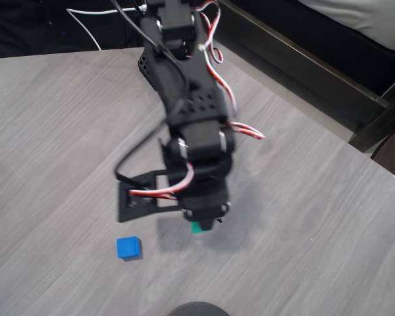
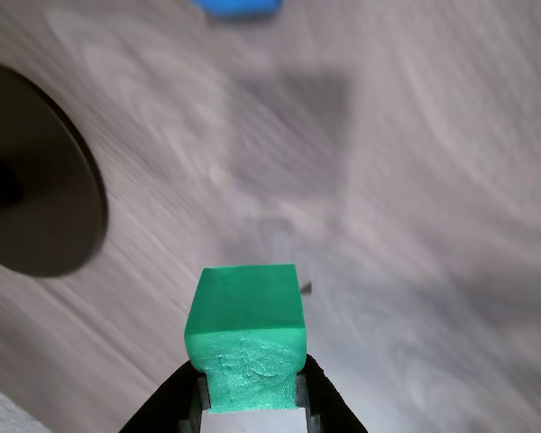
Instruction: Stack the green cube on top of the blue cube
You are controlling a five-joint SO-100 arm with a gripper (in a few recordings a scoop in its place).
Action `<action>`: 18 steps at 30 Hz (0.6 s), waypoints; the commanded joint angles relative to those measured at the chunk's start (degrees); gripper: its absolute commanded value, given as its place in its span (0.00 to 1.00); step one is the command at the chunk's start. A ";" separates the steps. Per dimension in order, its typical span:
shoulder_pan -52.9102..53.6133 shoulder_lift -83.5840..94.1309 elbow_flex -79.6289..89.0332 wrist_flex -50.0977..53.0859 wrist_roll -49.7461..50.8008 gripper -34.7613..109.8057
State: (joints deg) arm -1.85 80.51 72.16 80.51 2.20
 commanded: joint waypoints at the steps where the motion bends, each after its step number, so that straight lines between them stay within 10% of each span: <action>1: 4.39 3.52 -2.11 -0.26 -3.08 0.24; 18: 17.31 -4.04 -2.81 -10.11 -12.48 0.24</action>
State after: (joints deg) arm 15.12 76.46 72.16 71.54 -9.76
